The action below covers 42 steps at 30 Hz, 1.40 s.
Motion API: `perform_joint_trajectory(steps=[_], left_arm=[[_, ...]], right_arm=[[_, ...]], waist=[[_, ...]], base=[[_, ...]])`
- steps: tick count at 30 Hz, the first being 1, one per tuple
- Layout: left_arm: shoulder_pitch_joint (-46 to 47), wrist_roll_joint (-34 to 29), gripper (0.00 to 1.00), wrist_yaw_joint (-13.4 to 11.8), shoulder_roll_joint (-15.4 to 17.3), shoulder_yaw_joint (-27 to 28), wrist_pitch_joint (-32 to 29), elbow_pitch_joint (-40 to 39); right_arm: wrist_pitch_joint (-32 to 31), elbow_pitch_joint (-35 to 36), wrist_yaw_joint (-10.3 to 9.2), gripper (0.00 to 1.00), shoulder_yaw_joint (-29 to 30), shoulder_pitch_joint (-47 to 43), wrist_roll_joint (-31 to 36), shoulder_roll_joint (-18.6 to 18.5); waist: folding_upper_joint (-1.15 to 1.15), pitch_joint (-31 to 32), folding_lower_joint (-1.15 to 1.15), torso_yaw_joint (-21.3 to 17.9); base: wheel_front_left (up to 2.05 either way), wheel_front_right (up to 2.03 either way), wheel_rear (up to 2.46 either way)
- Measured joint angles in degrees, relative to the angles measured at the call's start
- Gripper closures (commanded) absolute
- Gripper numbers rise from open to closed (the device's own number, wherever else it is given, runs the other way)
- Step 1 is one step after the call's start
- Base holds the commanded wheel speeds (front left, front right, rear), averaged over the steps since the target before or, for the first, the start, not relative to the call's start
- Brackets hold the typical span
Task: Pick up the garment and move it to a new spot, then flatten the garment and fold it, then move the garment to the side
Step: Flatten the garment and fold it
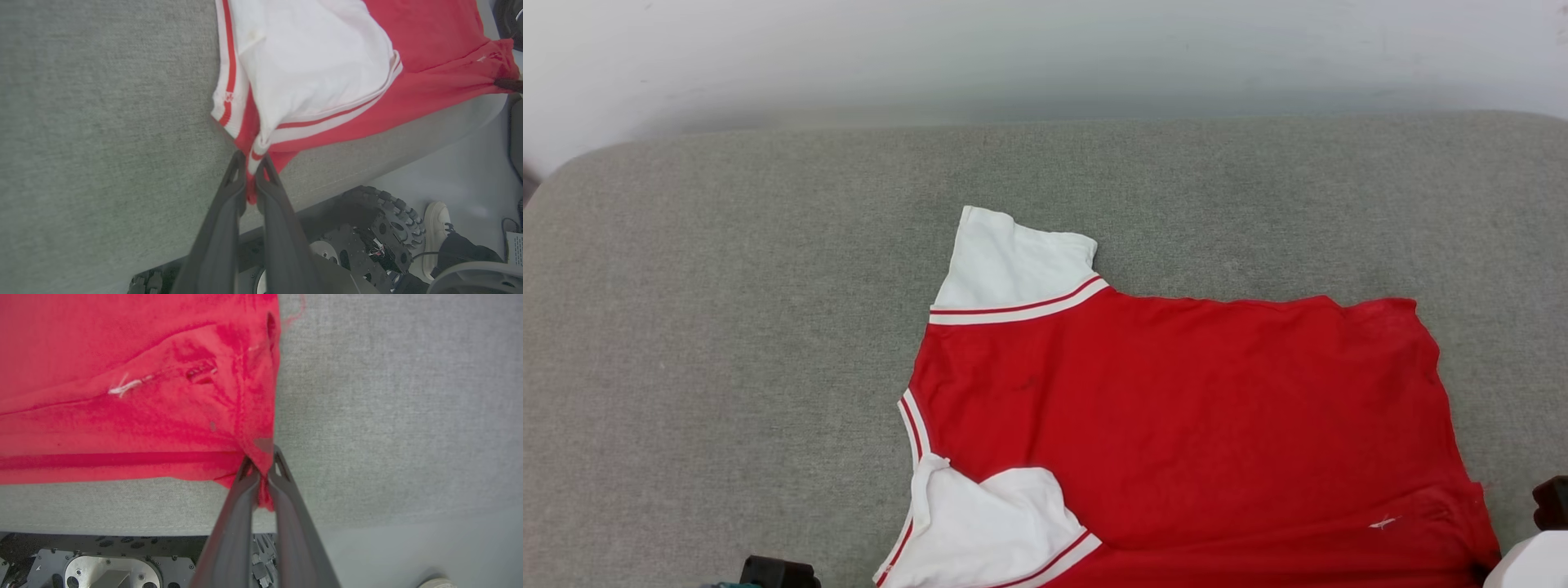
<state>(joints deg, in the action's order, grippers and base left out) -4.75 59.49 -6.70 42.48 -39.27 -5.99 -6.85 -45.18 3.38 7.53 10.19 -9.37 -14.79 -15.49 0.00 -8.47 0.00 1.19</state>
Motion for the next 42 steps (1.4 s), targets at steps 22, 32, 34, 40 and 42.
perform_joint_trajectory(steps=[22,32,34,40,42], left_arm=[[5.07,-8.7,0.0,-0.12,-6.64,11.52,20.68,4.53],[2.32,-22.27,0.0,6.31,-19.18,27.26,20.98,-0.14],[2.38,-23.6,0.0,8.32,-21.23,29.7,21.01,-0.01],[5.72,-27.2,0.0,12.39,-23.7,32.03,21.06,1.76],[8.22,-27.75,0.0,13.14,-22.85,31.16,21.05,2.92]], right_arm=[[25.62,3.21,-0.03,0.0,-2.41,9.55,1.9,1.32],[45.85,3.32,-0.03,0.0,-5.99,10.03,2.46,4.36],[48.58,3.07,-0.03,0.0,-6.33,9.92,3.07,5.72],[52.52,2.34,-0.03,0.0,-6.92,10.08,3.78,8.4],[52.97,2.5,-0.03,0.0,-7.33,10.81,3.76,9.0]], waist=[[0.0,3.22,0.0,-0.21],[0.0,1.84,0.0,-0.78],[0.0,1.34,0.0,-0.93],[0.0,-1.21,0.0,-1.79],[0.0,-2.59,0.0,-2.31]], base=[[0.0,0.0,0.0],[0.0,0.0,0.0],[0.0,0.0,0.0],[0.0,0.0,0.0],[0.0,0.0,0.0]])
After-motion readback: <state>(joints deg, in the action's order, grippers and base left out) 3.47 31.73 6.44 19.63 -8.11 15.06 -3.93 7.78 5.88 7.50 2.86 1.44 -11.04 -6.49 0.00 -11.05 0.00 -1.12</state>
